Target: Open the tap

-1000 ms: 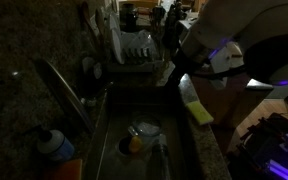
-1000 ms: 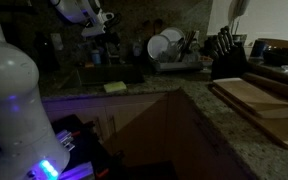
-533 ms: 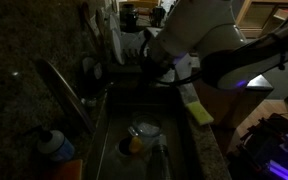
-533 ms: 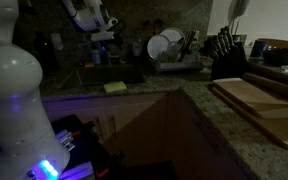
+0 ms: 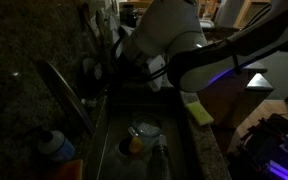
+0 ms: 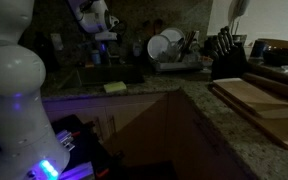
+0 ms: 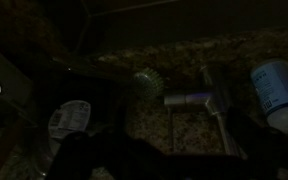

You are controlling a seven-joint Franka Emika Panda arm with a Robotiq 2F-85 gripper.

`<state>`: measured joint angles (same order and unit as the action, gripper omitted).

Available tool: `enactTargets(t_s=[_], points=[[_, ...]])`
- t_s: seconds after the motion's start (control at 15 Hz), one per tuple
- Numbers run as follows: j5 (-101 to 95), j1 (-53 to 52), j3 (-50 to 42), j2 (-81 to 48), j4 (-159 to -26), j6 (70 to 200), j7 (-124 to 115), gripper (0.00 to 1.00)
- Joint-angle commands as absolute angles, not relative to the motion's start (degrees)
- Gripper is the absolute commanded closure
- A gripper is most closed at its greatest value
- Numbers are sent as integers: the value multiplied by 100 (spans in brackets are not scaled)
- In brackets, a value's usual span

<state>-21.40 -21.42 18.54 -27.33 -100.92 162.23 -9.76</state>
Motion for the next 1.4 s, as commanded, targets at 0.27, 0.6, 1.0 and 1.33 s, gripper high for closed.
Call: enactTargets(t_s=[0.27, 0.6, 1.0, 1.33], points=[[-1418, -2460, 1640, -3486, -9266, 16614, -243, 0], [-1453, -2722, 1566, -4280, -8044, 16598, 275, 0], [-1316, -2755, 1470, -4300, -8057, 16473, 152, 0], [-723, -2295, 2170, -4970, -7521, 16476, 942, 0]])
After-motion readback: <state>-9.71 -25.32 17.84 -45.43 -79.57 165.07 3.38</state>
